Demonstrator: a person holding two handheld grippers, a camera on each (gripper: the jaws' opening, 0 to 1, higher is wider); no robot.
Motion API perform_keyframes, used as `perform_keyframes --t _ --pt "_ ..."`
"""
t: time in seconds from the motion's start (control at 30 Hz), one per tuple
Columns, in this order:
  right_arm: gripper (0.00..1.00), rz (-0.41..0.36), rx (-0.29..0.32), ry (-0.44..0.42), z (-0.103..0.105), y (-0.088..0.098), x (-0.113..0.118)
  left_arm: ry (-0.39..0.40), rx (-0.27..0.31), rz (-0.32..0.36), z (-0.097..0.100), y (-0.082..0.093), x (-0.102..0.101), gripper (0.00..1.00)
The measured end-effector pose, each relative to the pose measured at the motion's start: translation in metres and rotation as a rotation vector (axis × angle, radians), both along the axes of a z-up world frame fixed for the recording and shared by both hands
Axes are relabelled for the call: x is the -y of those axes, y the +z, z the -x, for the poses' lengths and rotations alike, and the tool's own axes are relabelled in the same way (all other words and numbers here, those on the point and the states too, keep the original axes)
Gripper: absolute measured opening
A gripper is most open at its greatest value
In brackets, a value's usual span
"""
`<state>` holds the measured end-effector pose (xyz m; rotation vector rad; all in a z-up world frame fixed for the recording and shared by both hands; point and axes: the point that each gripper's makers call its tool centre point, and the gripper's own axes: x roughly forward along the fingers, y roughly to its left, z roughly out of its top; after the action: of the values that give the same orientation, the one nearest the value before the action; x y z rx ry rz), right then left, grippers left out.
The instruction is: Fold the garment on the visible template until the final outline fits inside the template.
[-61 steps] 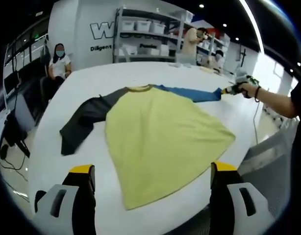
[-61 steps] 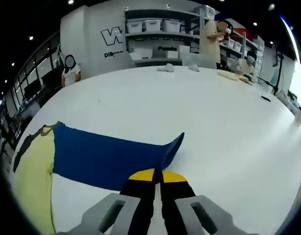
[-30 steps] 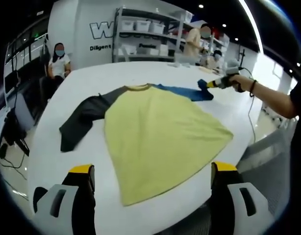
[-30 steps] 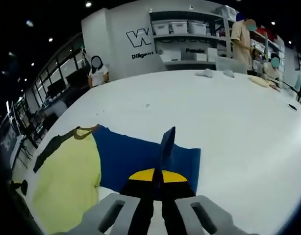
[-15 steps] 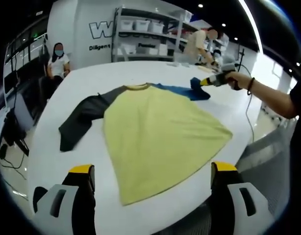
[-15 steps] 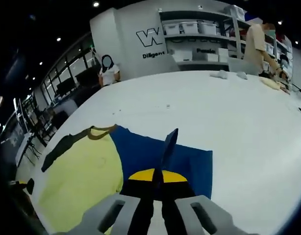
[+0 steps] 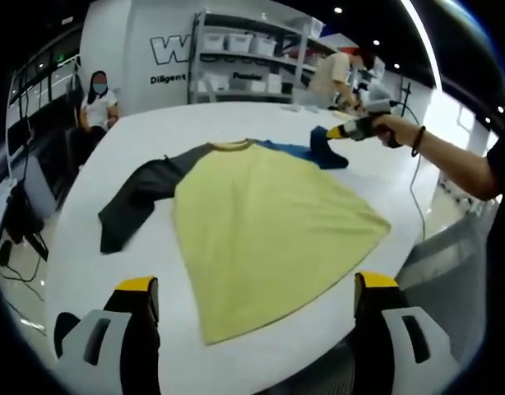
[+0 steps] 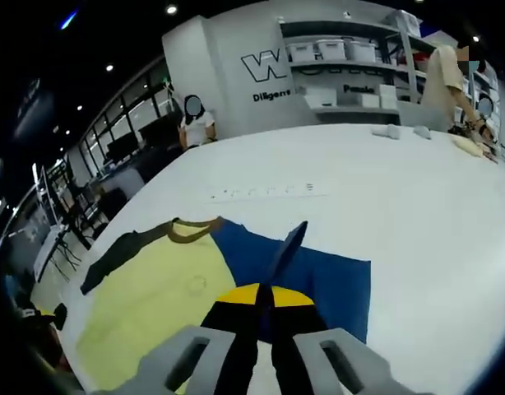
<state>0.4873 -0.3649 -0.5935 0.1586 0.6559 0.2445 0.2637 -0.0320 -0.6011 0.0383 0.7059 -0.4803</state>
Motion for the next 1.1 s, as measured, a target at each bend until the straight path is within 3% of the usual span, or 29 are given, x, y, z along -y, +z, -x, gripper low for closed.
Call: perform_keyframes --t 0.77,1.1 --pt "0.00 -0.060 0.023 0.127 -0.009 0.015 -0.089 -0.013 0.002 0.007 -0.005 -0.001 0.004 0.93" --pt "0.00 -0.070 0.017 0.196 -0.004 0.016 -0.131 -0.019 -0.007 0.007 -0.004 -0.003 0.005 0.93"
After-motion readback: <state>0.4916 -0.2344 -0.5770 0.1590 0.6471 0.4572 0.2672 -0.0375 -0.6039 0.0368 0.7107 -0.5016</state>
